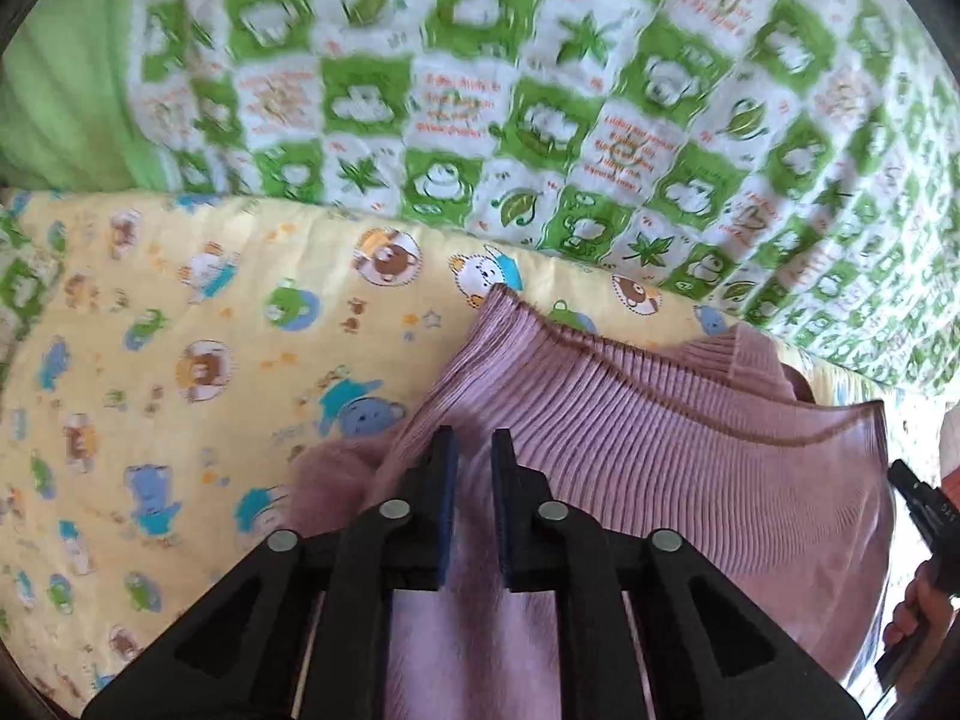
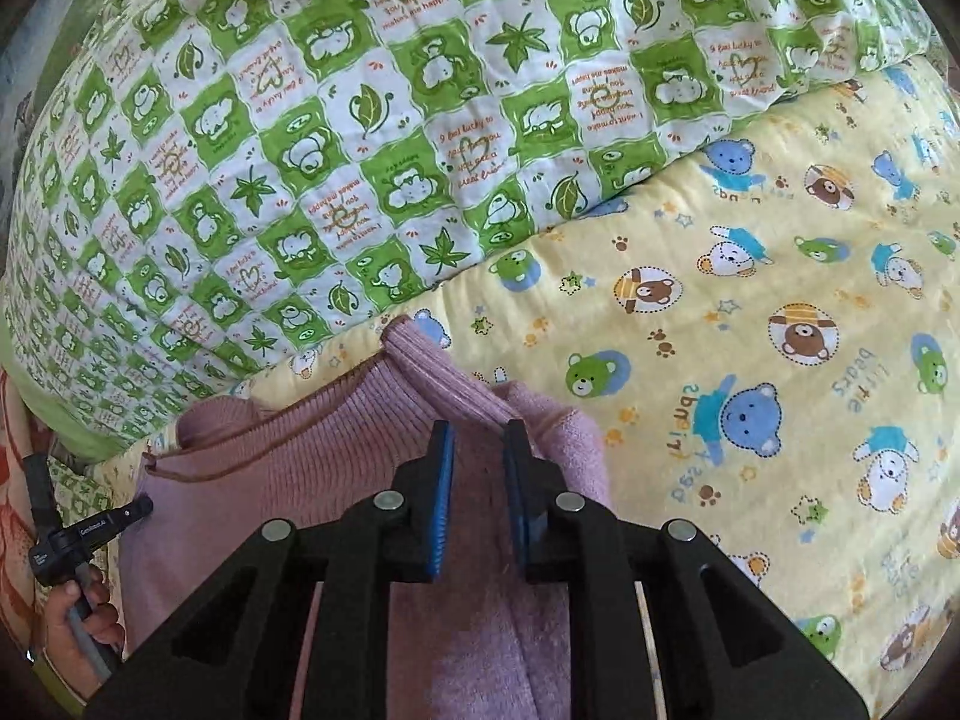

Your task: Fold small clothes

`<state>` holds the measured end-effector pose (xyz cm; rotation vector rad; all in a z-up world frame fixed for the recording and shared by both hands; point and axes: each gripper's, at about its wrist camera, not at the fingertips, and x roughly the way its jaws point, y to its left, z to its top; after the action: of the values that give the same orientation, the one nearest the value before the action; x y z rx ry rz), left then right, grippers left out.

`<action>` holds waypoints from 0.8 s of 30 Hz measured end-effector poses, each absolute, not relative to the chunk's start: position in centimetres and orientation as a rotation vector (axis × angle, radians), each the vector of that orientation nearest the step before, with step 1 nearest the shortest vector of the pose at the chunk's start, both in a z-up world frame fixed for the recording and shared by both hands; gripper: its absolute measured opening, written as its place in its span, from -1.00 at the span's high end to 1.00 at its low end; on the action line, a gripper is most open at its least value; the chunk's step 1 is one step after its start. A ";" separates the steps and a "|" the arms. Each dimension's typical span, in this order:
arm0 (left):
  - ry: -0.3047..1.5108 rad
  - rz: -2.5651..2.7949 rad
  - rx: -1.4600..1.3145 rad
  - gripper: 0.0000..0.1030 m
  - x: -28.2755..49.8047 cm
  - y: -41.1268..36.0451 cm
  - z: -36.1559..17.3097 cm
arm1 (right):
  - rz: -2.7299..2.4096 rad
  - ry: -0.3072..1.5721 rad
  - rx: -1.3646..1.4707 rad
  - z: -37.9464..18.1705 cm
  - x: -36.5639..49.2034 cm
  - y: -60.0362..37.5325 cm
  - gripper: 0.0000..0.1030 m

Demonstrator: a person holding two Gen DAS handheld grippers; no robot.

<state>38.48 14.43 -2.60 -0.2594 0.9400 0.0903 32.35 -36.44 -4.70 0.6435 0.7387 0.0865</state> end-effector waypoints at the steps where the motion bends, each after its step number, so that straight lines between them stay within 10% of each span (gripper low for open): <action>1: 0.933 0.091 -0.254 0.58 37.8 14.3 -2.1 | 0.102 0.732 0.630 -4.1 32.2 -35.6 0.62; 7: 0.909 0.081 -0.274 0.22 31.3 13.0 -0.7 | 0.294 0.716 0.535 -1.1 31.3 -30.6 0.27; 20: 1.025 0.064 -0.347 0.17 26.1 11.1 -6.5 | 0.773 0.937 0.362 -3.4 32.7 -16.8 0.27; 24: 1.005 0.162 -0.350 0.18 26.5 13.4 -6.2 | 0.637 0.935 0.355 -4.7 36.3 -16.8 0.55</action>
<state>26.53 13.40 -6.17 -0.3503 1.0047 0.1616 36.31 -16.77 -4.74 0.3547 0.9349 0.6370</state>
